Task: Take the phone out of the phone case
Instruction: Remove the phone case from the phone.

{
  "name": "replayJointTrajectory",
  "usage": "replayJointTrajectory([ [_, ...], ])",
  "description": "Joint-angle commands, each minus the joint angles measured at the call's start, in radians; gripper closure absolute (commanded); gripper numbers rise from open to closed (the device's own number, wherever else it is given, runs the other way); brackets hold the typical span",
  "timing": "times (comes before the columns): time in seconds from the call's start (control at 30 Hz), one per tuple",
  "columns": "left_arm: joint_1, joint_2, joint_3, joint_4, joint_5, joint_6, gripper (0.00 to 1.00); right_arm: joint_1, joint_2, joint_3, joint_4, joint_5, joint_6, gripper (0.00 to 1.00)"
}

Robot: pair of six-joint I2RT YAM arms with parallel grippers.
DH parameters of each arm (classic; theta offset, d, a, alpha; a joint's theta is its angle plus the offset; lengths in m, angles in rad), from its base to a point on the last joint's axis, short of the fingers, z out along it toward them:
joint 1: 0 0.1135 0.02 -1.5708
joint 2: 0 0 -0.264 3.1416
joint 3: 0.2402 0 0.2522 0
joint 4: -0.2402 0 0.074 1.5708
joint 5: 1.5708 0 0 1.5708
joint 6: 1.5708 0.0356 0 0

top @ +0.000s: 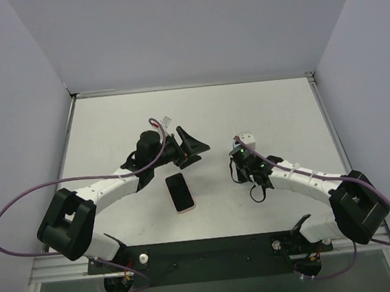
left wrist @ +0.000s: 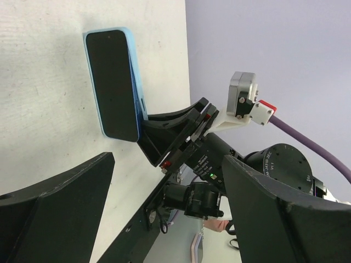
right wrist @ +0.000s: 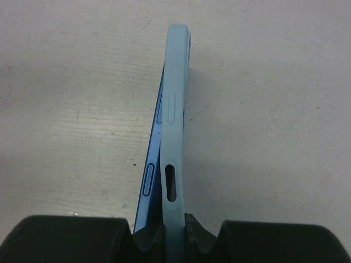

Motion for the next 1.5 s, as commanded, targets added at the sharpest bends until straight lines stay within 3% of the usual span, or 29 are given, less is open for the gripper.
replayJointTrajectory([
  [0.0,-0.001,-0.017,0.011,-0.025,-0.009,0.032,0.09,-0.001,0.094,-0.03,0.095,0.056,0.028,0.85],
  [0.47,-0.031,0.03,0.031,-0.07,-0.007,0.08,0.09,-0.105,0.284,-0.083,0.275,-0.079,0.089,0.85],
  [0.6,-0.053,0.11,0.081,-0.097,0.0,0.118,0.09,-0.13,0.256,-0.106,0.302,-0.134,0.08,0.99],
  [0.9,-0.124,0.24,0.218,-0.232,-0.032,0.225,0.12,-0.127,0.238,-0.023,0.146,-0.224,0.022,1.0],
  [1.17,-0.127,0.225,0.232,-0.326,-0.087,0.265,0.14,-0.041,0.203,0.026,-0.008,-0.222,0.012,1.0],
  [1.47,-0.158,0.309,0.33,-0.39,-0.135,0.275,0.18,0.014,0.221,-0.023,0.052,-0.214,0.037,1.0],
])
